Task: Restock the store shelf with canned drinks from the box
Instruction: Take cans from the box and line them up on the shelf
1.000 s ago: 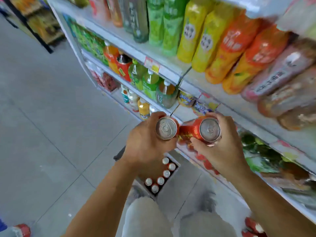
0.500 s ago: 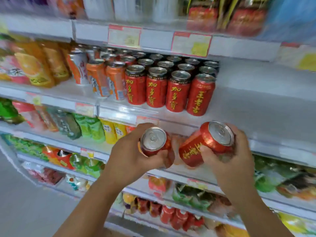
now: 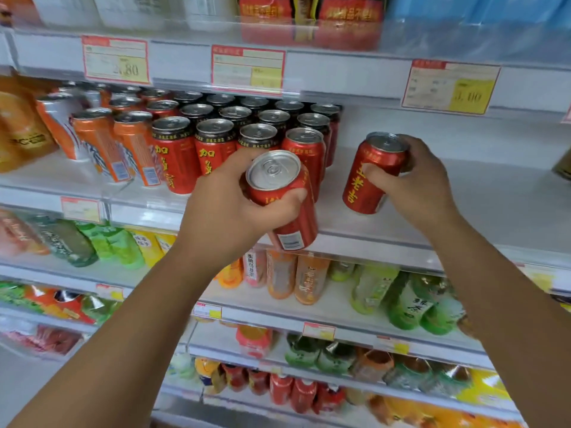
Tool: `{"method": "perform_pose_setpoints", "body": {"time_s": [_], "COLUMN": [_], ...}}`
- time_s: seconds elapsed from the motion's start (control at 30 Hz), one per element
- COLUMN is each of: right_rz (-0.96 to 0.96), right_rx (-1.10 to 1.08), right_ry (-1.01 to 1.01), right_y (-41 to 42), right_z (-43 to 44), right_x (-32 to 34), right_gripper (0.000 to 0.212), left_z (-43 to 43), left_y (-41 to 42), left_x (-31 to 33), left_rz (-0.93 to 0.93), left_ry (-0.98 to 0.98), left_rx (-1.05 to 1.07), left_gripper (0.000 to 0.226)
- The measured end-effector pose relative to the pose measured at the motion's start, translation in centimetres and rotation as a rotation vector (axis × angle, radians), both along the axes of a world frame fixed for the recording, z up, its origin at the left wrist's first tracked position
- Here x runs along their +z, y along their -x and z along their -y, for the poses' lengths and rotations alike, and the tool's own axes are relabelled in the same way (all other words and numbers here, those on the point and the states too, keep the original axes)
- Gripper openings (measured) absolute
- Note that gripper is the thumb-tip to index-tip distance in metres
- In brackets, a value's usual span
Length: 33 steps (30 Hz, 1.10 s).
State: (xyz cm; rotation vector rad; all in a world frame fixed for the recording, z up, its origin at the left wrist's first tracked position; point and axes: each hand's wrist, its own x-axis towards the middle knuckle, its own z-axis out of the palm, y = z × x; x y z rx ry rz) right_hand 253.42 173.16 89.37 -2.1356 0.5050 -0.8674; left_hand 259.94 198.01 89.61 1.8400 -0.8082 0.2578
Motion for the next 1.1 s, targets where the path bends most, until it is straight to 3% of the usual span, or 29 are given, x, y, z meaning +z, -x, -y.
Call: {"method": "perform_pose_setpoints", "body": {"time_s": [0.17,0.3,0.67,1.1], "right_rz": [-0.048,-0.140,-0.231,-0.157], "right_rx": [0.024,0.065,-0.014,-0.016], "right_ry": [-0.049,-0.100,-0.011,-0.052], "right_y": [-2.9,-4.1,-9.2,-14.8], "right_z": [2.3,3.2,9.0,11.3], "right_x": [0.1,-0.5,-0.7,-2.1], "right_gripper": [0.061,0.082,0.076,0.071], "left_z": [0.8,1.4,2.3,3.2], "left_y": [-0.7,-1.0,-1.6,-1.7], "left_x": [0.6,0.6,-0.1,-0.6], "left_rz": [0.018,0.022,0.005,0.011], "left_ry": [-0.007,-0.005,-0.008,0.022], "left_rx": [0.044,0.088,0.147,0.164], "left_gripper": [0.053,0.052,0.056,0.058]}}
